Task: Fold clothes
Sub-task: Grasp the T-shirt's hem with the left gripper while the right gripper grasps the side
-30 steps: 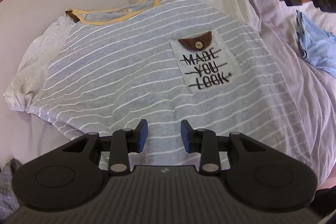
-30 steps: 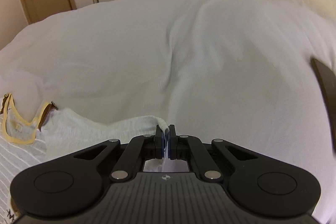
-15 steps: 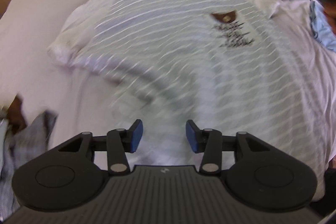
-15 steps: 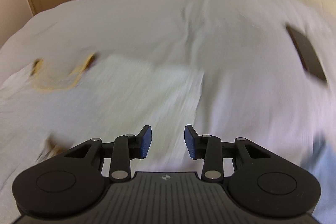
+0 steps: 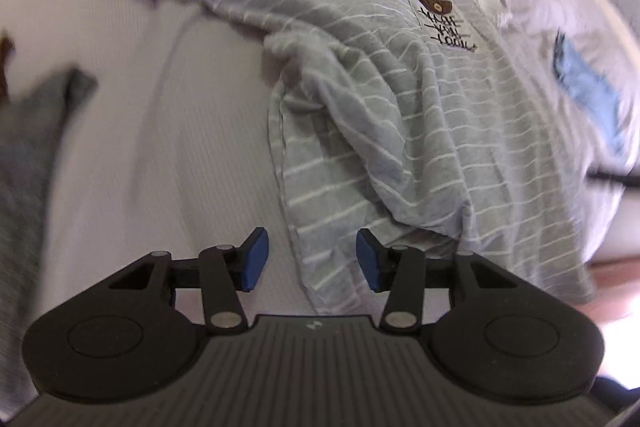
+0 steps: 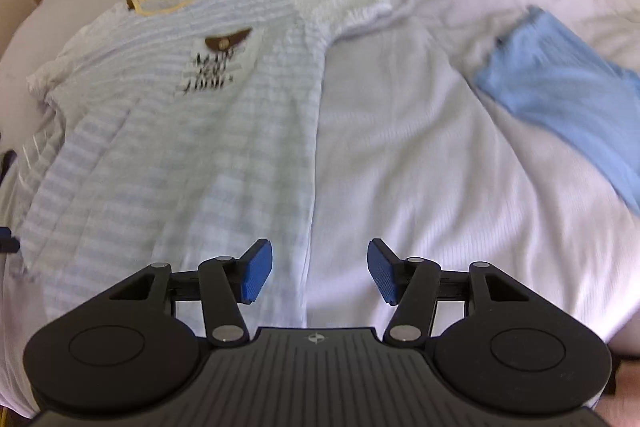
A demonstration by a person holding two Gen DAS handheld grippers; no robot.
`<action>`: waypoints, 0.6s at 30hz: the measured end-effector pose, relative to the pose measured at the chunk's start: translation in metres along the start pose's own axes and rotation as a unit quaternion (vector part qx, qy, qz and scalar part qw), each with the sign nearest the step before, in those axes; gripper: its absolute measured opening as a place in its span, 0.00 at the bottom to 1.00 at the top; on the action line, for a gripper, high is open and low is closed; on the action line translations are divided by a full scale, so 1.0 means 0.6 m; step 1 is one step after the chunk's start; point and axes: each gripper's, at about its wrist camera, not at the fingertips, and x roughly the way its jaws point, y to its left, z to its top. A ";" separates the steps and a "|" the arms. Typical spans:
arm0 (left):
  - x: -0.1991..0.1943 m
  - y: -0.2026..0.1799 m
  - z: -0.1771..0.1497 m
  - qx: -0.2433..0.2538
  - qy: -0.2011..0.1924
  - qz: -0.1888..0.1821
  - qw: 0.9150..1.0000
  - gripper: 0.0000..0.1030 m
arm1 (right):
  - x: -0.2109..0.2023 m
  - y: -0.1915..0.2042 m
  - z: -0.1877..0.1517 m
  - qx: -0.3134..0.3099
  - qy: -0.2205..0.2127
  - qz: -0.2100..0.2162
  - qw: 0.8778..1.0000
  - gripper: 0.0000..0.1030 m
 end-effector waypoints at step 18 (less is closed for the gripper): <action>-0.166 0.082 -0.162 -0.022 0.105 -0.023 0.994 0.00 | -0.026 0.011 -0.120 -0.024 0.070 0.019 0.997 0.66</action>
